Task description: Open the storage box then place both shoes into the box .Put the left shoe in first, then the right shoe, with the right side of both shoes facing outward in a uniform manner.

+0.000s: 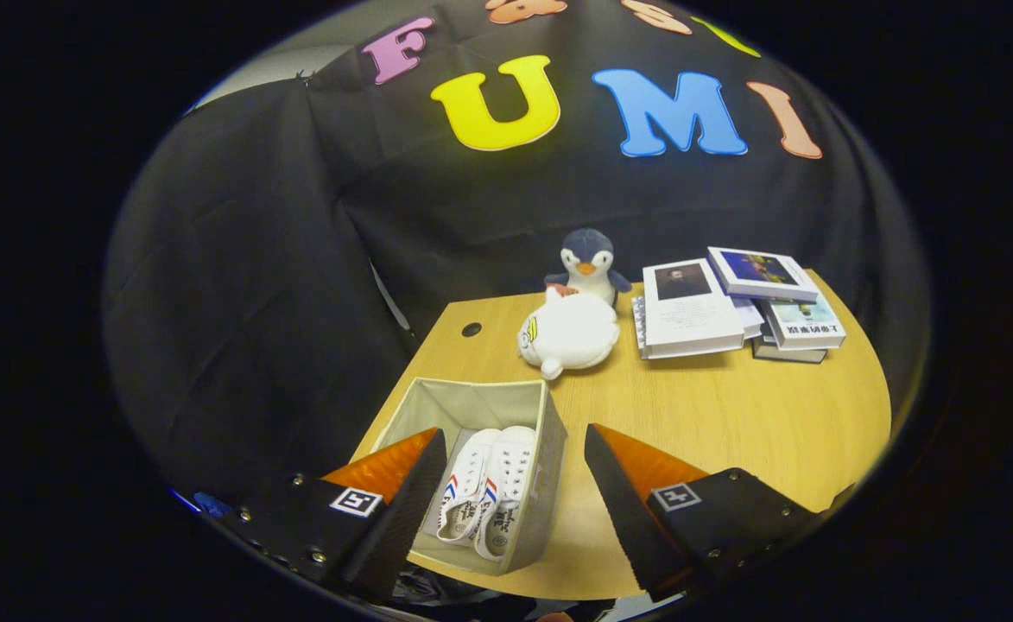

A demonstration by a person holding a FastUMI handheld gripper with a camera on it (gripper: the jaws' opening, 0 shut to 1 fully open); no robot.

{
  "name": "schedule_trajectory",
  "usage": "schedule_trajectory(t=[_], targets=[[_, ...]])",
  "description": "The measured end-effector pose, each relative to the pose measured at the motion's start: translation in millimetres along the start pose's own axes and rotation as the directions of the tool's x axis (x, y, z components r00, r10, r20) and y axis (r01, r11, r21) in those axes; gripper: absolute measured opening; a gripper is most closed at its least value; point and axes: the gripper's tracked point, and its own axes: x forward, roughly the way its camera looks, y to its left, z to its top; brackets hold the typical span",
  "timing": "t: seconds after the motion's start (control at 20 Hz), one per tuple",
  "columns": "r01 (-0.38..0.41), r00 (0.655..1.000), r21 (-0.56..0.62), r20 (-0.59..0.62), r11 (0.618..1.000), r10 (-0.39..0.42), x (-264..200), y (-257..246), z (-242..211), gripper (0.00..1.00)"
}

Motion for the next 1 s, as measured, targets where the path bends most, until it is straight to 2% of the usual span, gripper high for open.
schedule_trajectory(t=[0.25,0.45,0.8,1.0], targets=[[0.039,0.993,-0.063,0.110,0.997,-0.032,-42.8,-27.5,32.9,0.98],[0.118,0.976,-0.120,0.199,0.986,-0.092,-78.2,-60.1,50.5,0.98],[0.251,0.908,-0.127,0.374,0.960,-0.188,-132.2,-116.2,68.7,0.98],[0.338,0.860,-0.146,0.449,0.930,-0.242,-155.5,-141.4,75.2,0.98]])
